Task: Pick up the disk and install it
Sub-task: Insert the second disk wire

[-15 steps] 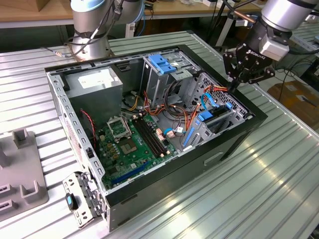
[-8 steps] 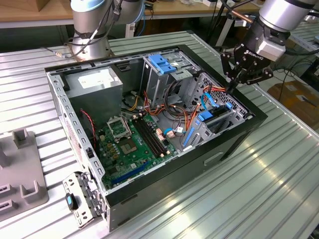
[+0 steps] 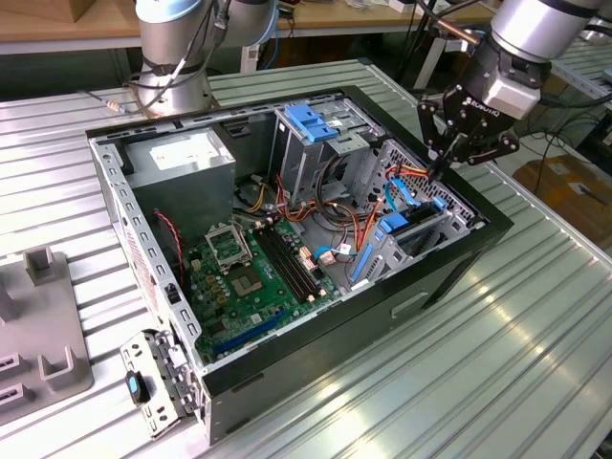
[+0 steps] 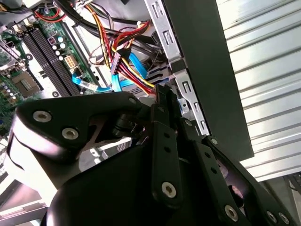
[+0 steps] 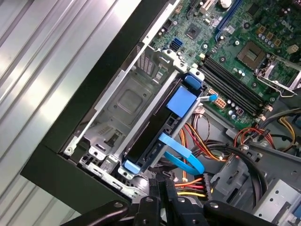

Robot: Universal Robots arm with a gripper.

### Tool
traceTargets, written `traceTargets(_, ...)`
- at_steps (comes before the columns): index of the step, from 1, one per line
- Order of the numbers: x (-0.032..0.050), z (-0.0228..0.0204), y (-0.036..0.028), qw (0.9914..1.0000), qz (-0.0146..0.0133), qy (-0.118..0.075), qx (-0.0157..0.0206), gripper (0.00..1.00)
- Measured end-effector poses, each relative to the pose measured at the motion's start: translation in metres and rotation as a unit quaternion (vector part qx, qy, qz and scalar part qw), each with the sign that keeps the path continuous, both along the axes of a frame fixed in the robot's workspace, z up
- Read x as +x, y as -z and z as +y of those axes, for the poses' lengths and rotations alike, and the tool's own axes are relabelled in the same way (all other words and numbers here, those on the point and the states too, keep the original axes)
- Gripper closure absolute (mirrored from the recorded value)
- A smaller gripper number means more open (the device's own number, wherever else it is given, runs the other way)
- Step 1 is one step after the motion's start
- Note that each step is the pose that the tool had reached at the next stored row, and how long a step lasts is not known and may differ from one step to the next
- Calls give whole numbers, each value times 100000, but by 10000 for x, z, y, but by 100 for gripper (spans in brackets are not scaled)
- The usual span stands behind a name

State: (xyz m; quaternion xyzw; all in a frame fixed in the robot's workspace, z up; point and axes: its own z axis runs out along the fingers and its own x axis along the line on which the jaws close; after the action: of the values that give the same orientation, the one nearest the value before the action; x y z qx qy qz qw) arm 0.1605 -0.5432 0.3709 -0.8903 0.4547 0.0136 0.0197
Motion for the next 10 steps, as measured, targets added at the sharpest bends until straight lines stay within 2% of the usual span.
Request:
traceTargets(2, -15, -1, 1, 99992, 1, 1285, 1, 84)
traceTargets(3, -16, 0, 1, 99962, 1, 2760, -4, 84)
traceTargets(6, -17, 0, 2, 99903, 2, 4398, 2, 84)
traceTargets(10, -17, 0, 1, 99857, 1, 5343, -3, 84)
